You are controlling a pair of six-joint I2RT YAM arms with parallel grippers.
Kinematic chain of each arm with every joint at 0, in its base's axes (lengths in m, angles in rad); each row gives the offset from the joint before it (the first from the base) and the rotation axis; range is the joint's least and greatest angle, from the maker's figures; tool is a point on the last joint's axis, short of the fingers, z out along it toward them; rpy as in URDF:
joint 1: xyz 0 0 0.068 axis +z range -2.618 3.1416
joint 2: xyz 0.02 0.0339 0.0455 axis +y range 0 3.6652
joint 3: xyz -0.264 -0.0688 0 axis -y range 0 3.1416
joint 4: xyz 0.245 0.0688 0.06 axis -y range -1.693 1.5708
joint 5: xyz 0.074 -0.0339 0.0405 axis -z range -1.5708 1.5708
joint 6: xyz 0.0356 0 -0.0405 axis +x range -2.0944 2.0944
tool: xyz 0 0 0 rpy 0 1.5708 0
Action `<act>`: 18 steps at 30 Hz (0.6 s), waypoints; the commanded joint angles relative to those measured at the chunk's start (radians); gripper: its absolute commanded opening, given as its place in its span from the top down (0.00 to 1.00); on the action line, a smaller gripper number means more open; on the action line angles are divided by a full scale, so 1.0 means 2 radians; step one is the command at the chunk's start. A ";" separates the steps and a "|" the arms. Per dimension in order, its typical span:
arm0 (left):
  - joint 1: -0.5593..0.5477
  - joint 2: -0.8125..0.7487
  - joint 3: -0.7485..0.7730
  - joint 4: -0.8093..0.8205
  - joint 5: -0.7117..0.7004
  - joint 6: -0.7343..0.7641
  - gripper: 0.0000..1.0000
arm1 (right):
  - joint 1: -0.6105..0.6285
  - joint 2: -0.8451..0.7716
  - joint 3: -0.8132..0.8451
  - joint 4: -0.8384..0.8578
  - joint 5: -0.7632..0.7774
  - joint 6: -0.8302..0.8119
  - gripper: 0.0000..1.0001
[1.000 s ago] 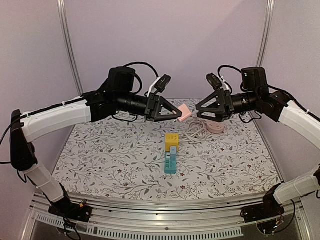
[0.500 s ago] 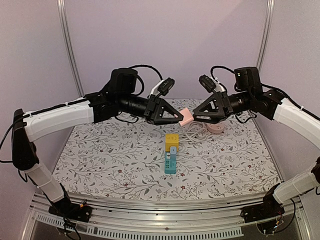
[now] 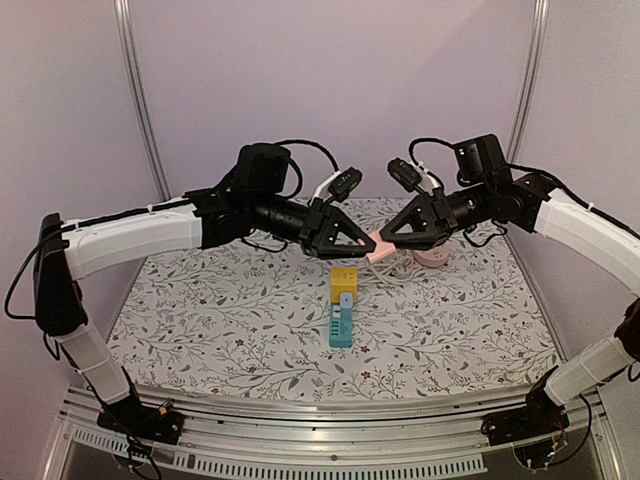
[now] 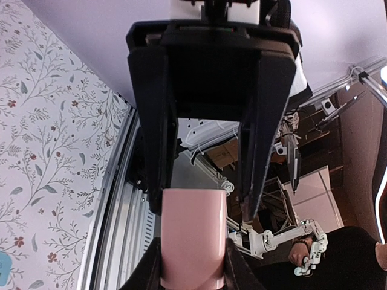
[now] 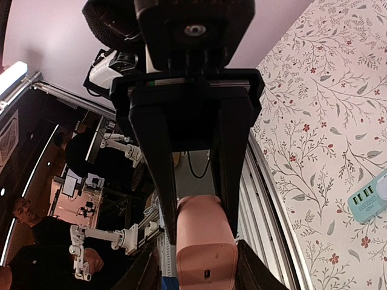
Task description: Insert the plug
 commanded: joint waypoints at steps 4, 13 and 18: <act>-0.004 0.019 0.023 -0.018 0.001 0.014 1.00 | 0.008 0.013 0.026 -0.047 -0.006 -0.038 0.68; -0.003 0.033 0.043 -0.060 -0.001 0.038 1.00 | 0.009 0.022 0.034 -0.084 -0.010 -0.066 0.76; -0.003 0.041 0.050 -0.073 -0.014 0.046 0.74 | 0.009 0.024 0.032 -0.090 -0.002 -0.070 1.00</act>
